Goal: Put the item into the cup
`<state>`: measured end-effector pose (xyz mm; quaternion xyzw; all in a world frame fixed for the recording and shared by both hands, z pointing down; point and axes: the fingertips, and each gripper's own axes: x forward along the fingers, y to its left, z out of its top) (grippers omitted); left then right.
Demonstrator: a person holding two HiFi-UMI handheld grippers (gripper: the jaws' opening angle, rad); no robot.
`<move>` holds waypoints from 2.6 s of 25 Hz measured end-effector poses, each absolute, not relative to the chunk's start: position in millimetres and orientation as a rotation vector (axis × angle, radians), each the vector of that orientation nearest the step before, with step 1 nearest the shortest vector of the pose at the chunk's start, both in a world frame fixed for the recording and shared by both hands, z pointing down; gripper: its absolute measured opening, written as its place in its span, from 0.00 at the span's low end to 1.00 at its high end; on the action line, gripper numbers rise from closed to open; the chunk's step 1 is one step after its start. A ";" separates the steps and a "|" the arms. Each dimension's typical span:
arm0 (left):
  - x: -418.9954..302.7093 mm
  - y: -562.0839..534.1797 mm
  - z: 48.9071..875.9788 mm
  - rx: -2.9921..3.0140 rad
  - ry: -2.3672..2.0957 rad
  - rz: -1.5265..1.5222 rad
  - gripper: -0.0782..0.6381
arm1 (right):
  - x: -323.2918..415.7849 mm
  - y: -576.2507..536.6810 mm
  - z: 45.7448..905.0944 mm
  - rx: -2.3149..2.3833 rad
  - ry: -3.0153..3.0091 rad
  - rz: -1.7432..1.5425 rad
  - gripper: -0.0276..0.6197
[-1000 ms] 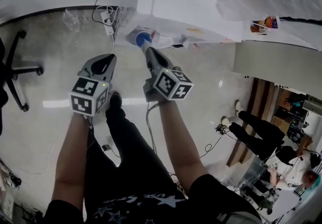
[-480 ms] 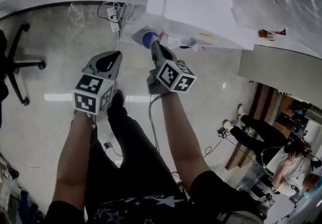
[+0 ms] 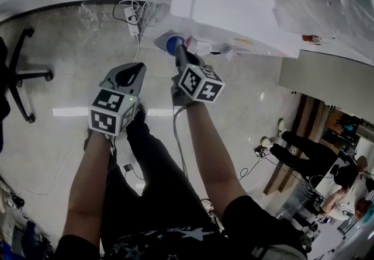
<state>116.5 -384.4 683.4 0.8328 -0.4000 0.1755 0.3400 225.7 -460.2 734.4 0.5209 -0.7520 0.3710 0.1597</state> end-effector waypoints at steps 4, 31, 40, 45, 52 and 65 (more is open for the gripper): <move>117.6 -382.9 685.9 2.172 -1.028 0.460 0.12 | 226.8 -461.3 735.4 1.503 -2.133 1.019 0.05; 93.5 -337.8 631.8 2.254 -0.861 0.492 0.12 | 209.0 -395.1 661.7 1.685 -2.124 1.046 0.17; 63.5 -312.9 588.9 2.306 -0.792 0.490 0.12 | 177.8 -356.1 602.8 1.743 -2.159 1.029 0.16; 51.6 -292.3 583.2 2.331 -0.741 0.495 0.12 | 151.2 -327.5 591.5 1.741 -2.168 1.025 0.07; 32.2 -260.1 561.2 2.379 -0.649 0.471 0.12 | 118.0 -270.3 560.1 1.719 -2.158 0.971 0.05; -8.6 -217.5 531.3 2.387 -0.554 0.542 0.12 | 96.4 -171.7 515.5 1.944 -2.052 1.171 0.05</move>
